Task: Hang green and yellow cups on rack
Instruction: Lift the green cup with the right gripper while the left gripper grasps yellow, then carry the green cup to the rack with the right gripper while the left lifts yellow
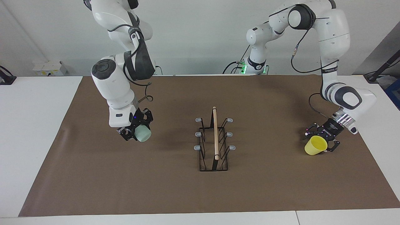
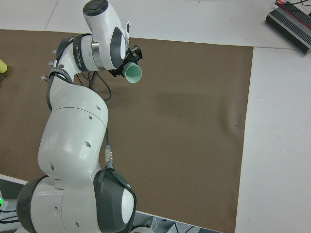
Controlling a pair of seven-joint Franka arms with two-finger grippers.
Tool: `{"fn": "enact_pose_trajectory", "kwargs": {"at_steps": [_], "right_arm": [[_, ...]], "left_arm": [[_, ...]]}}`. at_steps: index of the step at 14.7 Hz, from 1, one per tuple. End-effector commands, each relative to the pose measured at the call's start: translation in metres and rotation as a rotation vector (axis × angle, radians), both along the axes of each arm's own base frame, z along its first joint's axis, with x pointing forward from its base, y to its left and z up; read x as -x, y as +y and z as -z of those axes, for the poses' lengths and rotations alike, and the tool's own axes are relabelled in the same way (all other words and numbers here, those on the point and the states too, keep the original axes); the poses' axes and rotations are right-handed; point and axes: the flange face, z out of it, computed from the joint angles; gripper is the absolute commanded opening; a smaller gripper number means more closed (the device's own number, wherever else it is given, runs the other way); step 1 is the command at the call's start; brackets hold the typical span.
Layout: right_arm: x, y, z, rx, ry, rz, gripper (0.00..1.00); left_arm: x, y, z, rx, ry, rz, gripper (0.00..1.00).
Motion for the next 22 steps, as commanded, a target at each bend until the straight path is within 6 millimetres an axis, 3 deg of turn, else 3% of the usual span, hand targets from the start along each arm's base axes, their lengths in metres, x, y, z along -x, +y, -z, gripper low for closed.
{"fn": "enact_pose_trajectory", "kwargs": {"at_steps": [1, 4, 7, 8, 9, 10, 12, 14, 17, 20, 22], "right_arm": [[0.01, -0.003, -0.011, -0.164, -0.062, 0.077, 0.0], [0.024, 0.01, -0.006, -0.324, -0.124, 0.165, 0.0], [0.038, 0.016, 0.003, -0.521, -0.196, 0.168, 0.0], [0.044, 0.015, 0.005, -0.585, -0.221, 0.153, 0.0], [0.051, 0.013, 0.008, -0.635, -0.247, 0.138, 0.0], [0.058, 0.012, 0.011, -0.682, -0.271, 0.128, 0.0], [0.073, 0.01, 0.02, -0.766, -0.326, 0.126, 0.0], [0.091, 0.008, 0.028, -0.86, -0.388, 0.148, 0.0], [0.111, 0.027, 0.034, -0.952, -0.438, 0.163, 0.0], [0.121, 0.05, 0.034, -1.012, -0.482, 0.158, 0.0], [0.132, 0.067, 0.044, -1.052, -0.536, 0.161, 0.0]], "left_arm": [[0.004, -0.015, -0.006, -0.022, -0.016, -0.01, 1.0], [0.001, -0.021, -0.011, -0.023, -0.029, 0.009, 1.0], [-0.007, -0.048, -0.021, -0.058, -0.052, 0.036, 0.98], [-0.013, -0.063, -0.022, -0.097, -0.067, 0.035, 0.66], [-0.015, -0.067, -0.021, -0.125, -0.071, 0.017, 0.21], [-0.016, -0.072, -0.024, -0.14, -0.084, 0.029, 0.0], [-0.021, -0.07, -0.035, -0.159, -0.107, 0.037, 0.0], [-0.023, -0.069, -0.063, -0.236, -0.142, 0.104, 0.0], [-0.027, -0.068, -0.108, -0.382, -0.196, 0.216, 0.0], [-0.028, -0.085, -0.143, -0.526, -0.231, 0.359, 0.0], [-0.027, -0.109, -0.171, -0.574, -0.27, 0.408, 0.0]]}}
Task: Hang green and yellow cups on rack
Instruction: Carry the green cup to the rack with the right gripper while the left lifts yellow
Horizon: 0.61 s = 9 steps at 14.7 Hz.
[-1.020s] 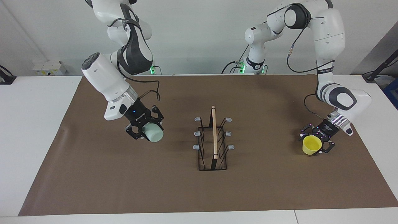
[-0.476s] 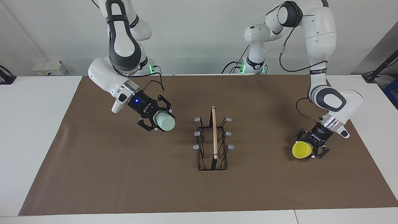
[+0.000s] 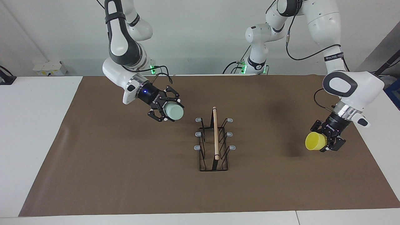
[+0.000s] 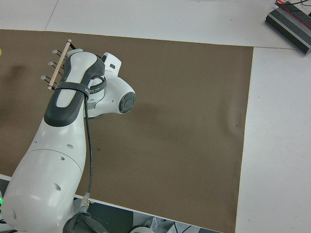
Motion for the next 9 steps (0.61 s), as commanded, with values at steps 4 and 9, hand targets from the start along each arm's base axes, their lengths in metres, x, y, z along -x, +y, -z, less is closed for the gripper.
{"fn": "enact_pose_trajectory", "kwargs": {"at_steps": [4, 9], "right_arm": [[0.029, 0.029, 0.033, -0.088, -0.093, 0.011, 0.0], [0.031, 0.056, 0.056, -0.167, -0.202, 0.025, 0.0]], "left_arm": [[0.021, -0.058, -0.069, -0.2, -0.006, 0.24, 0.0], [0.048, -0.162, -0.102, -0.46, 0.024, 0.542, 0.0]]}}
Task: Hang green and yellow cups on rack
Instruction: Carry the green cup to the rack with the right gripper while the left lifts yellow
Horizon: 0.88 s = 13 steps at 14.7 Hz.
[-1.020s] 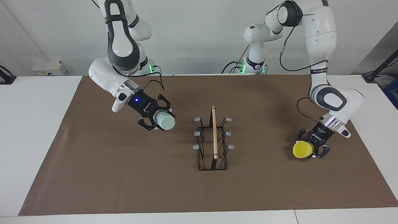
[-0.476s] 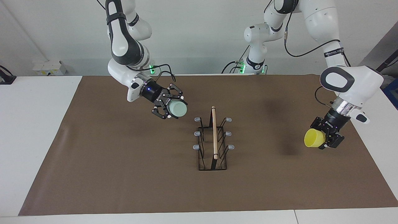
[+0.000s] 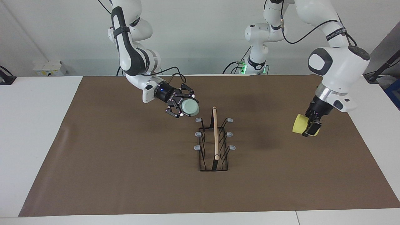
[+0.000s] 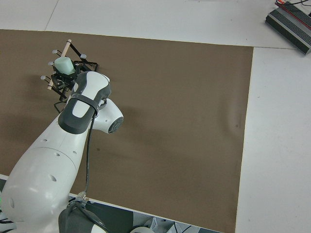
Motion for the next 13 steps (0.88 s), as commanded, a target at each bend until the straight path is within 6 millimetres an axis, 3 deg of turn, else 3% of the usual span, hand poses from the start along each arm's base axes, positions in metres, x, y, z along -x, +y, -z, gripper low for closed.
{"fn": "enact_pose_trajectory", "kwargs": {"at_steps": [1, 3, 6, 8, 11, 13], "right_arm": [[-0.003, 0.002, 0.003, -0.001, -0.083, 0.003, 0.0], [-0.005, 0.001, 0.009, 0.023, -0.106, 0.001, 0.0], [-0.01, 0.009, 0.042, 0.021, -0.175, -0.007, 0.0], [-0.014, 0.015, 0.045, 0.007, -0.195, 0.003, 0.0], [-0.019, 0.008, 0.057, 0.027, -0.239, 0.015, 0.0], [-0.018, 0.015, 0.07, 0.022, -0.246, 0.034, 0.0]], "left_arm": [[0.021, -0.03, -0.021, -0.055, -0.007, 0.075, 0.0], [0.031, -0.055, -0.036, -0.092, -0.036, 0.135, 0.0], [0.047, -0.107, -0.038, -0.218, -0.056, 0.272, 0.0], [0.06, -0.143, -0.036, -0.295, -0.084, 0.339, 0.0], [0.094, -0.192, -0.023, -0.401, -0.15, 0.395, 0.0], [0.116, -0.212, -0.005, -0.476, -0.236, 0.444, 0.0]]}}
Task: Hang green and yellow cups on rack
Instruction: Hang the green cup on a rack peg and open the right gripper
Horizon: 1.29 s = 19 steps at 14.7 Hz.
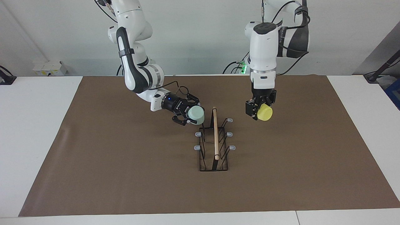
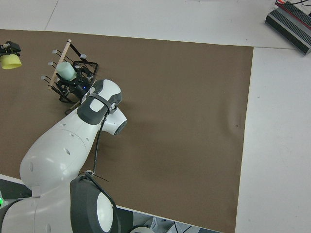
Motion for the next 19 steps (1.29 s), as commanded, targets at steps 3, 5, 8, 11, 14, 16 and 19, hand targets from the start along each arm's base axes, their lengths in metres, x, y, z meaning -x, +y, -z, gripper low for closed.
{"fn": "enact_pose_trajectory", "kwargs": {"at_steps": [3, 5, 8, 11, 14, 16, 19], "right_arm": [[-0.003, 0.008, 0.017, -0.012, -0.016, 0.029, 0.0], [-0.002, 0.008, 0.023, -0.009, -0.006, 0.028, 0.0], [0.004, 0.018, 0.041, 0.004, 0.015, 0.009, 0.0], [0.006, 0.019, 0.052, 0.013, 0.031, 0.006, 0.0], [0.01, 0.016, 0.06, 0.029, 0.054, 0.012, 0.99], [0.009, 0.013, 0.06, 0.023, 0.051, 0.017, 1.0], [0.005, 0.012, 0.052, 0.004, 0.03, 0.016, 1.0]], "left_arm": [[0.045, -0.029, 0.03, -0.064, -0.215, 0.056, 0.0], [0.053, -0.046, 0.037, -0.058, -0.295, 0.006, 0.0], [0.062, -0.064, 0.048, -0.011, -0.4, -0.087, 0.0], [0.071, -0.07, 0.061, 0.009, -0.458, -0.13, 0.0], [0.076, -0.08, 0.083, -0.035, -0.478, -0.09, 0.0], [0.074, -0.08, 0.096, -0.057, -0.502, -0.106, 0.0], [0.078, -0.089, 0.111, -0.064, -0.499, -0.093, 0.0]]}}
